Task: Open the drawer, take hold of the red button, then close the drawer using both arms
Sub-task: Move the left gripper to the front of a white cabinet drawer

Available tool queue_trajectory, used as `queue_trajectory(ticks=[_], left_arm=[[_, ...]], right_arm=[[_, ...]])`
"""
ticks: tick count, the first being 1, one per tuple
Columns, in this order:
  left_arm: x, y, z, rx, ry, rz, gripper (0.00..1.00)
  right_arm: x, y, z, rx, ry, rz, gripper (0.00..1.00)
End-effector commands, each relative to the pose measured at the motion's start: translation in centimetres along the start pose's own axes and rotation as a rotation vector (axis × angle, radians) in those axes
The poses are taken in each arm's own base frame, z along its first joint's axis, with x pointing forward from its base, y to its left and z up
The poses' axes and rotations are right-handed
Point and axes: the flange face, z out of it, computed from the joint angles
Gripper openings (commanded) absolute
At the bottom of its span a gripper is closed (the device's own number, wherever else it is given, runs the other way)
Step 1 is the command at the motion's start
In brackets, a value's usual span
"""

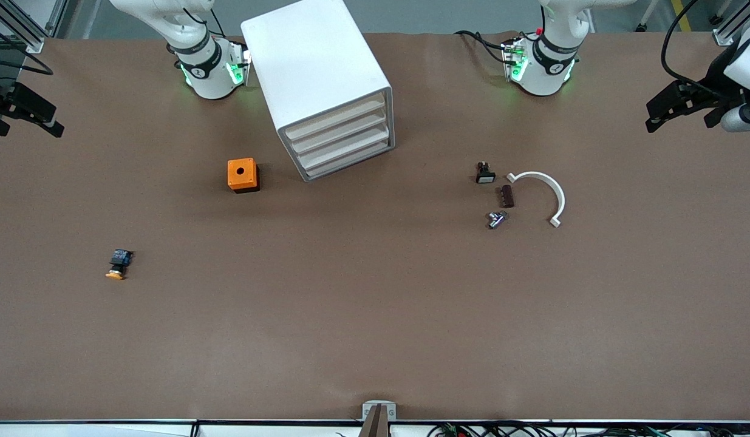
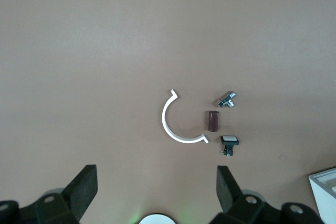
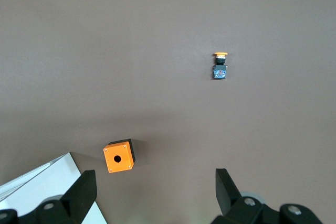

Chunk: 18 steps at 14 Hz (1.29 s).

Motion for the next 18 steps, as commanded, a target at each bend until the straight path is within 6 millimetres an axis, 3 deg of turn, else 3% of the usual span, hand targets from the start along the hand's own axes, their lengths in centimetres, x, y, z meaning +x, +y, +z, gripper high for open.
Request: queue_trajectory(ticks=[1,5,7,10,12,18], left_arm=[[0.2,0.0,-0.4,-0.015,-0.01,0.005,1.0],[0.7,0.9,-0.1,-0.013,-0.016,0.021,1.0],[2.7,1.9,2.2,-0.018,-0.057,0.056,1.0],[4.6,7.0,6.7,-0.014,-0.11,0.112,1.0],[6.5,8.4,9.8,-0.027,-0.118,0.057,1.0],[9.4,18.2,18.8,-0.047,-0.119,-0.182,1.0]], right_arm=[[0.0,0.0,-0.2,0.013,0.003,0.008,1.0],[0.0,0.0,-0.2,0.011,0.002,0.008,1.0],[0.0,0.0,-0.2,0.011,0.002,0.008,1.0],[0.0,0.1,-0.2,0.01,0.0,0.01,1.0],[0.0,0.2,-0.2,0.007,0.002,0.008,1.0],[0.0,0.2,-0.2,-0.017,0.003,0.005,1.0]])
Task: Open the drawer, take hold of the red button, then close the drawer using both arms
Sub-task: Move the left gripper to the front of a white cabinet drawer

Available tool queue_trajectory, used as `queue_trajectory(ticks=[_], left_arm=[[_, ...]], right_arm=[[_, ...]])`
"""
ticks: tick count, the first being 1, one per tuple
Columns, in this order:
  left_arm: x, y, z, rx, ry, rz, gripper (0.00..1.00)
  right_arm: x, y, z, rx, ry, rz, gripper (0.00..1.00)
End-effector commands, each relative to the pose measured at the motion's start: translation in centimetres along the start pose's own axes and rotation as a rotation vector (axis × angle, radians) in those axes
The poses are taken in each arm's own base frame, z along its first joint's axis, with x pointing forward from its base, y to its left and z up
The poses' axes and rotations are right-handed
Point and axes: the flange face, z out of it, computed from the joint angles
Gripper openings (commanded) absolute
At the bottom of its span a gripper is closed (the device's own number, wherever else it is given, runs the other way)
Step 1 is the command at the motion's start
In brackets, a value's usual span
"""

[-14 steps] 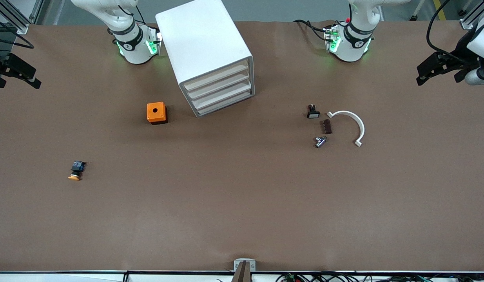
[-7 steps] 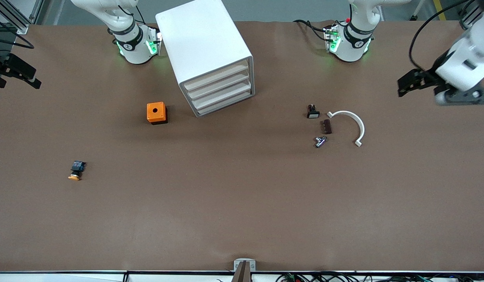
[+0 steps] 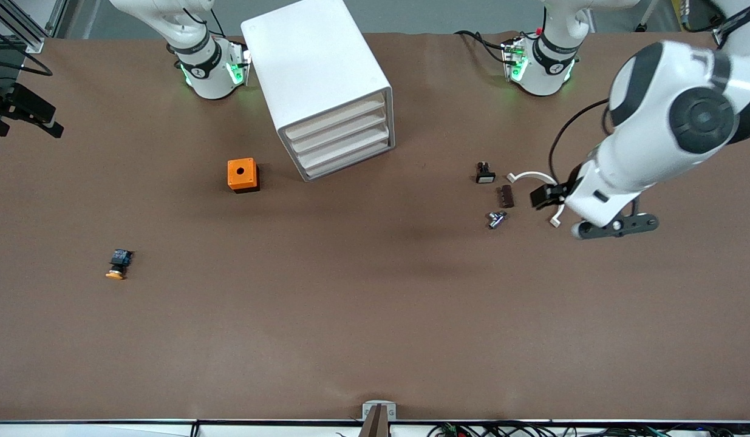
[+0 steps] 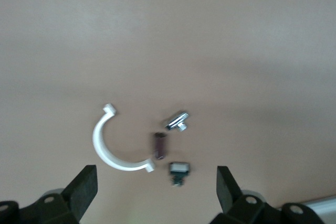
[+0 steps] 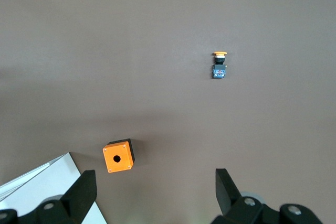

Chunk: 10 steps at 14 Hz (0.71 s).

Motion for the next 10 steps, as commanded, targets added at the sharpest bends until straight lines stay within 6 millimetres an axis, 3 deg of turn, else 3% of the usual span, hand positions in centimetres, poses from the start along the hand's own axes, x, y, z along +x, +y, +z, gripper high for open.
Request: queue_trajectory(ticks=[1,2,5,10], left_arm=[[1.3,3.0,3.1,-0.026,-0.024,-0.155,1.0],[1.4,4.3,4.5,-0.03,-0.031,-0.225,1.0],[-0.9,10.5,8.6,-0.004,-0.05,-0.32,1.0],[-3.4,15.9,13.1,0.02,-0.116,-0.629,1.0]], right_arm=[[0.0,0.0,-0.3,-0.02,0.006,0.002,1.0],[0.0,0.0,-0.3,-0.021,0.007,0.002,1.0],[0.0,0.3,-0.3,-0.027,0.009,0.006,1.0],[0.0,0.3,-0.3,-0.027,0.007,0.006,1.0]])
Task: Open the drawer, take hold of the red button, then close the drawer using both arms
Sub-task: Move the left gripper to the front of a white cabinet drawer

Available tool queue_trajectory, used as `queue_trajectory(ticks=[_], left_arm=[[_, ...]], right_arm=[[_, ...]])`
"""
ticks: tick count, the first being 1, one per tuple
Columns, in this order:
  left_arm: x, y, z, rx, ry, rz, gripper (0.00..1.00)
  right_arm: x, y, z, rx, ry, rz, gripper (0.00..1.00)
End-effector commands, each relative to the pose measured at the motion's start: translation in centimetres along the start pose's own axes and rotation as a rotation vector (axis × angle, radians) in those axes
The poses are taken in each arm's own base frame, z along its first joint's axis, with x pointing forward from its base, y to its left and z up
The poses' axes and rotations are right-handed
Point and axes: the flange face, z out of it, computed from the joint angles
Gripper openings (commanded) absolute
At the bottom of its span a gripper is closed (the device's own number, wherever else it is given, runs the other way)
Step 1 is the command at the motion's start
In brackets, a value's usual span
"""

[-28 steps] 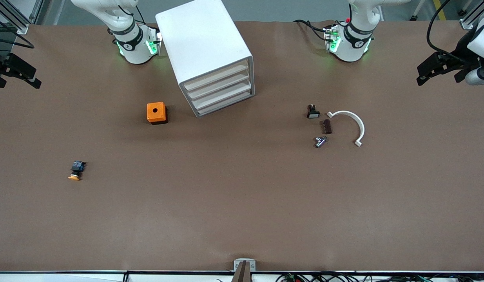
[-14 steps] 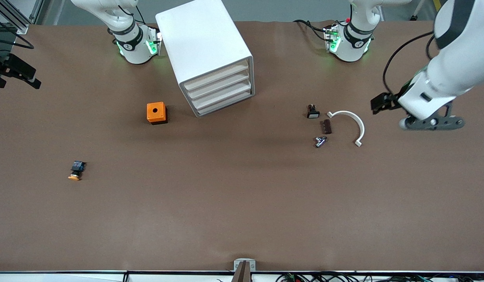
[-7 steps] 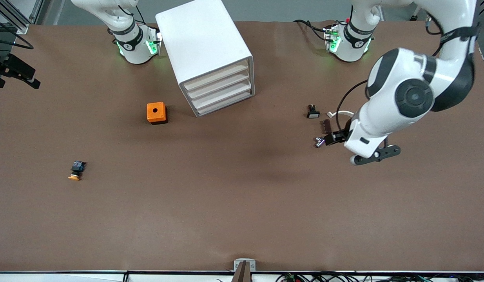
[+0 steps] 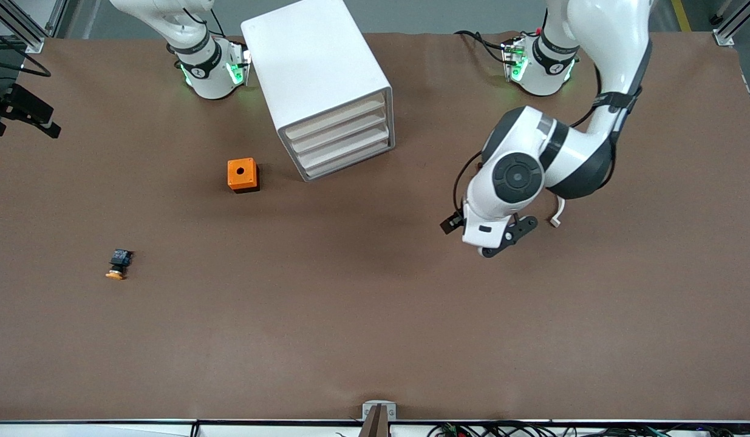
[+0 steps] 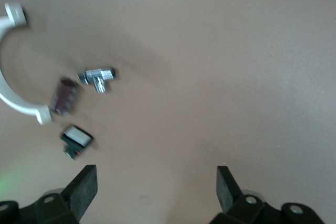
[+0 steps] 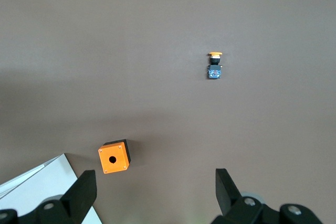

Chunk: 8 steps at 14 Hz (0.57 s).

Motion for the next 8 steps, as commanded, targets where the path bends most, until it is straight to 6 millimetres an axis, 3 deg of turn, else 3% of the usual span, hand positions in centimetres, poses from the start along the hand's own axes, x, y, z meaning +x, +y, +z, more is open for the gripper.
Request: queue_trajectory(ticks=[1,3,8], left_arm=[[-1.2,1.6,1.1,-0.011,-0.055,-0.215,1.0],[-3.3,2.4,1.6,-0.01,-0.12,-0.316,1.0],[-6.1,3.9,5.2,0.086,-0.311,-0.72,1.0]], right_arm=[[0.0,0.1,-0.3,-0.011,0.004,0.005,1.0],[0.0,0.1,-0.3,-0.011,0.003,0.005,1.0],[-0.1,0.1,-0.2,-0.011,0.0,0.005,1.0]])
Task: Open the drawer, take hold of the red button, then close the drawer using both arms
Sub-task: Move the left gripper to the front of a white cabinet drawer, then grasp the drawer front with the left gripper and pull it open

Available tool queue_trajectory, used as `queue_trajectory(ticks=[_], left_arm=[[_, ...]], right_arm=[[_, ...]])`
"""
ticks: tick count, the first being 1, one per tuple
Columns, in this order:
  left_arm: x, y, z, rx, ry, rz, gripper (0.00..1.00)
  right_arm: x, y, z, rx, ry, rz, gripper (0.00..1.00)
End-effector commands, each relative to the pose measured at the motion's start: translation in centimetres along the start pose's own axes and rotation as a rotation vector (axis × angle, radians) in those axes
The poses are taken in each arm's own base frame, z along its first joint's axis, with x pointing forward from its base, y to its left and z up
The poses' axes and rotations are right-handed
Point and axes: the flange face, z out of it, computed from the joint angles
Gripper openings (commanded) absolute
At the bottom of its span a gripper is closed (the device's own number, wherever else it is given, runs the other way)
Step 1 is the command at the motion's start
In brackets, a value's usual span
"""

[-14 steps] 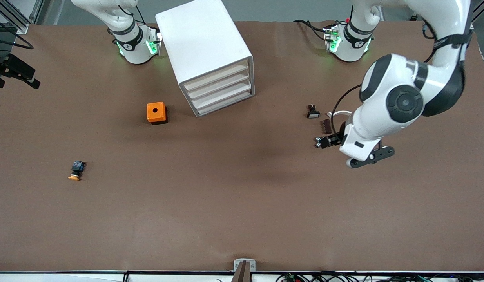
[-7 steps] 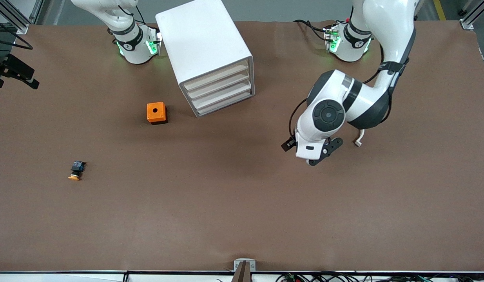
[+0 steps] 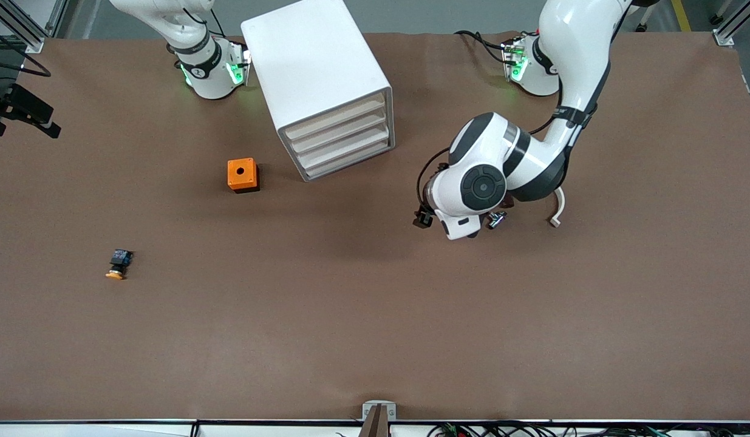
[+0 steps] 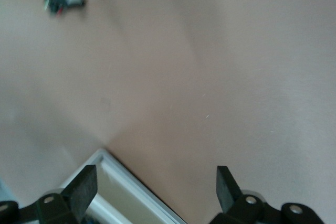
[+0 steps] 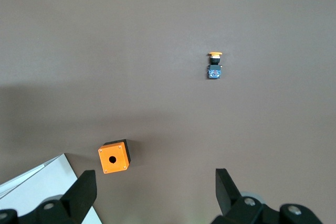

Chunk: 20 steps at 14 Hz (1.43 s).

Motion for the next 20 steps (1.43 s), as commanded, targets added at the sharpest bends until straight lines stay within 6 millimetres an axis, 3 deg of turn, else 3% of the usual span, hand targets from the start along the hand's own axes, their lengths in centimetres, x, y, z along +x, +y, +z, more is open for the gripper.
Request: queue_trajectory(ticks=[1,3,5,10,15,18,20], left_arm=[[-0.7,0.7,2.3,0.073,-0.089,-0.183,1.0],[-0.8,0.1,4.6,0.204,-0.15,-0.304,1.0],[-0.9,-0.1,5.6,0.253,-0.185,-0.328,1.0],[-1.7,0.6,8.2,0.398,-0.34,-0.573,1.0],[-6.0,-0.6,13.2,0.546,-0.34,-0.736,0.99],[-8.3,-1.6,15.6,0.606,-0.351,-0.739,0.75],[-10.4,-2.8,16.6,0.621,-0.334,-0.717,0.74]], right_arm=[[-0.1,0.1,-0.2,-0.011,0.0,0.005,1.0],[-0.1,0.1,-0.2,-0.011,0.0,0.005,1.0],[-0.1,0.1,-0.2,-0.011,-0.001,0.005,1.0],[-0.1,0.2,-0.2,-0.011,-0.003,0.008,1.0],[-0.1,0.0,-0.2,-0.011,-0.003,0.003,1.0],[-0.1,0.1,-0.2,-0.011,-0.003,0.006,1.0],[-0.1,0.0,-0.2,-0.011,-0.003,0.005,1.0]])
